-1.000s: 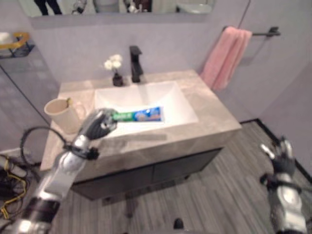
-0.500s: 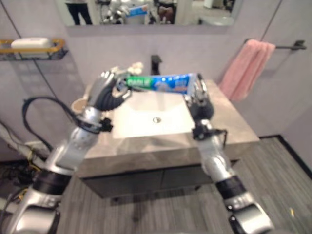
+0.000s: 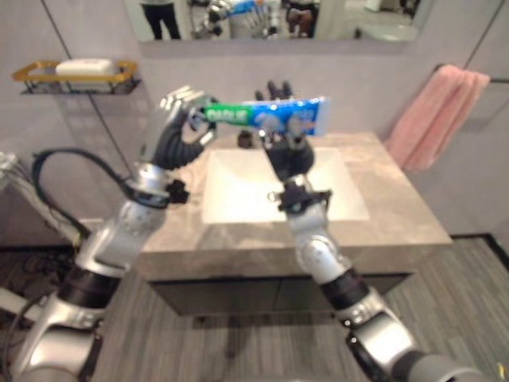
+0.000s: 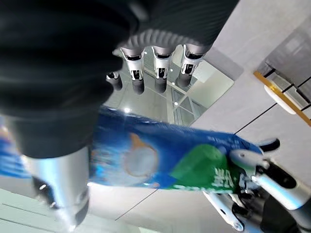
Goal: Put brush and paste in cup on sink, flatten towel.
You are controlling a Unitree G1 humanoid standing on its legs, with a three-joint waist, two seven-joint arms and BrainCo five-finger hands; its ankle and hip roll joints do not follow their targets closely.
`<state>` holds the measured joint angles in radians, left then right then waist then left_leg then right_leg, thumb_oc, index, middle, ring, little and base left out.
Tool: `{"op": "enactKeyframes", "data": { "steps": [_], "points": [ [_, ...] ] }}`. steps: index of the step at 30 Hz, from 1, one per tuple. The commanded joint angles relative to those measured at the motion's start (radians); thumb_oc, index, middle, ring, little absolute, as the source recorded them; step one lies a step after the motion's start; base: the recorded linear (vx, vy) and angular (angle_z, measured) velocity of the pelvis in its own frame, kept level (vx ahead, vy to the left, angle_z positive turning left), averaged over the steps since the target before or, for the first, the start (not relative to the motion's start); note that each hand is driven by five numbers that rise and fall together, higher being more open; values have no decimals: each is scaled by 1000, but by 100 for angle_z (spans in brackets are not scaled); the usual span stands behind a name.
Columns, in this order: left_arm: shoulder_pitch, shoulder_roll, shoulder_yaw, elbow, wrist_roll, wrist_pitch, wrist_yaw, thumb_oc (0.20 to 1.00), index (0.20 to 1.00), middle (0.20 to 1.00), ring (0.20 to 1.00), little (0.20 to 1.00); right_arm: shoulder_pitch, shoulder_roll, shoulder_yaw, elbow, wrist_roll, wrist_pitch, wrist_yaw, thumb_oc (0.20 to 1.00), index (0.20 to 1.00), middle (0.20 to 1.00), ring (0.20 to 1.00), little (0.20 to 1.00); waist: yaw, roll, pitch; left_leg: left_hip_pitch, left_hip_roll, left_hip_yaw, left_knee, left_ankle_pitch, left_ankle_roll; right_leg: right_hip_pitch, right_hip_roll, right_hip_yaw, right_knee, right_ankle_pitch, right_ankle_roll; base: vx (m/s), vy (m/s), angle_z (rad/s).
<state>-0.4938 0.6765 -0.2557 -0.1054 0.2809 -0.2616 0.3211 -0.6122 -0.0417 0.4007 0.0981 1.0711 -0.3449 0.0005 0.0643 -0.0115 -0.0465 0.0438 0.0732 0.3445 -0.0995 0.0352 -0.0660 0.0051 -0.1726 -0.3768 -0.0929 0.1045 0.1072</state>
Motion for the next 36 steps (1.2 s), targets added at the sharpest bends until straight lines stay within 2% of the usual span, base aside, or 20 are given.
{"op": "enactKeyframes", "data": {
  "steps": [1, 7, 8, 9, 18, 19, 22, 27, 29, 32, 33, 35, 36],
  "points": [
    [-187, 16, -16, -1, -53, -43, 49, 200, 200, 200, 200, 200, -145, 30, -50, -14, 14, -64, 4, 1000, 1000, 1000, 1000, 1000, 14, -31, -18, -4, 4, -105, 12, -91, 42, 47, -69, -57, 6, -34, 57, 0, 0, 0],
    [-140, 10, -12, 0, -82, -48, 35, 200, 200, 200, 200, 200, -177, 37, -60, -2, -4, -74, -20, 1000, 1000, 1000, 1000, 1000, 20, -34, -18, -4, 2, -103, 12, -91, 45, 44, -68, -52, 6, -34, 56, 0, 0, 0],
    [-128, 4, -15, 2, -89, -49, 31, 200, 200, 200, 200, 200, -185, 37, -61, -2, -13, -77, -26, 567, 567, 567, 567, 567, 22, -35, -16, -2, 4, -103, 12, -93, 45, 46, -66, -52, 6, -35, 55, 0, 0, 0],
    [-122, 3, -14, 5, -93, -49, 31, 200, 200, 200, 200, 200, -188, 35, -62, -4, -19, -78, -30, 200, 200, 200, 200, 200, 21, -36, -17, -6, 3, -104, 12, -91, 45, 44, -66, -52, 6, -35, 54, 0, 0, 0],
    [-87, 1, -15, 4, -107, -47, 18, 200, 200, 200, 200, 200, -191, 43, -68, -1, -41, -89, -49, 200, 200, 200, 200, 200, 26, -38, -13, -5, 10, -111, 12, -90, 41, 53, -59, -61, 6, -43, 50, 0, 0, 0],
    [-82, 0, -12, 3, -105, -43, 19, 1000, 1000, 1000, 1000, 1000, -192, 46, -72, 3, -43, -91, -54, 200, 200, 200, 200, 200, 26, -39, -13, -7, 9, -114, 12, -87, 42, 52, -59, -64, 6, -43, 49, 0, 0, 0],
    [-73, -18, 0, 4, -79, -31, 45, 1000, 1000, 1000, 1000, 1000, -199, 54, -94, 11, -51, -106, -79, 200, 200, 200, 200, 200, 38, -40, -8, -14, 10, -128, 12, -84, 39, 58, -59, -78, 6, -45, 49, -2, 3, 6],
    [-28, 7, 64, -71, -23, -31, 73, 1000, 1000, 1000, 1000, 1000, -203, 53, -151, 7, -71, -140, -111, 200, 200, 200, 200, 200, 77, -46, 4, -45, 4, -182, 12, -72, 31, 74, -62, -136, 6, -47, 49, 4, 2, 27],
    [-7, 12, 86, -92, -20, -32, 79, 1000, 1000, 1000, 1000, 1000, -205, 53, -165, 7, -79, -148, -121, 200, 200, 200, 200, 200, 85, -48, 3, -47, 5, -205, 12, -77, 23, 85, -61, -139, 6, -55, 57, 59, -13, 47],
    [82, 54, 189, -163, -11, -56, 108, 1000, 1000, 1000, 1000, 1000, -207, 26, -217, -8, -93, -176, -134, 200, 200, 200, 200, 200, 146, -55, 18, -78, -5, -265, 12, -64, 12, 105, -59, -199, 6, -62, 57, 34, -13, 57],
    [176, 69, 279, -199, -37, -81, 129, 1000, 1000, 1000, 1000, 1000, -200, 14, -244, -18, -100, -189, -142, 200, 200, 200, 200, 200, 178, -60, 26, -94, -13, -299, 12, -57, 8, 118, -57, -234, 6, -65, 56, 26, -16, 86],
    [282, 78, 364, -202, -63, -96, 148, 1000, 1000, 1000, 1000, 1000, -192, -1, -253, -14, -106, -195, -143, 200, 200, 200, 200, 200, 210, -65, 36, -108, -20, -328, 12, -48, 6, 125, -56, -261, 6, -66, 57, 24, -10, 71],
    [292, 77, 372, -207, -65, -98, 148, 1000, 1000, 1000, 1000, 1000, -191, 2, -250, -13, -106, -195, -143, 200, 200, 200, 200, 200, 204, -65, 34, -109, -20, -330, 12, -47, 6, 126, -57, -263, 6, -66, 58, 6, 15, 66]
  ]
}}
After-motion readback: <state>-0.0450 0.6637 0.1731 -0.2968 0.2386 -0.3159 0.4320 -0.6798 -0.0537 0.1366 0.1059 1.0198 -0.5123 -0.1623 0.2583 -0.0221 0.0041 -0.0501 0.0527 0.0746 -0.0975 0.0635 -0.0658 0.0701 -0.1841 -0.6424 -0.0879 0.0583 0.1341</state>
